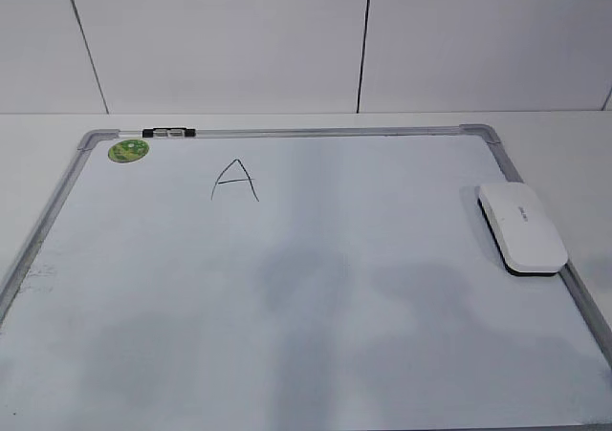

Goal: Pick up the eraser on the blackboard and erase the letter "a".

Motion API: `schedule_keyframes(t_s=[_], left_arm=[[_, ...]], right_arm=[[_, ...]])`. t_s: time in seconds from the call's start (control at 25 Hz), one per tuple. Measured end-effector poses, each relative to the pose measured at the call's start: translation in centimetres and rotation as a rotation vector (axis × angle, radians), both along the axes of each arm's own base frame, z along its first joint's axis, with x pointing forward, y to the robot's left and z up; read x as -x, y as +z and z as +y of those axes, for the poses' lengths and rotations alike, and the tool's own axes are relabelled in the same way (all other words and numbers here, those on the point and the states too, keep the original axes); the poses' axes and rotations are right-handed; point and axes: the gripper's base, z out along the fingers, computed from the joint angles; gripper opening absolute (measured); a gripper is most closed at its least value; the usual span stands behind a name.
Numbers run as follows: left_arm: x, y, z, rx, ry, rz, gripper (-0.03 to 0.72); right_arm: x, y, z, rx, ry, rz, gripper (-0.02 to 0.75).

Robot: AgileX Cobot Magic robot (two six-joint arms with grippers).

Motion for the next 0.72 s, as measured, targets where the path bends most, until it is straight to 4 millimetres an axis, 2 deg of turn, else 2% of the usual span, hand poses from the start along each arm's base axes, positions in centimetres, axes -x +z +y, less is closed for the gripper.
schedule_keyframes(t_s=[0.72], left_arm=[[0.0,0.0,0.0,0.0,0.0,0.0,0.414]], right_arm=[[0.01,-0.01,-0.01,0.001,0.0,0.002,0.594]])
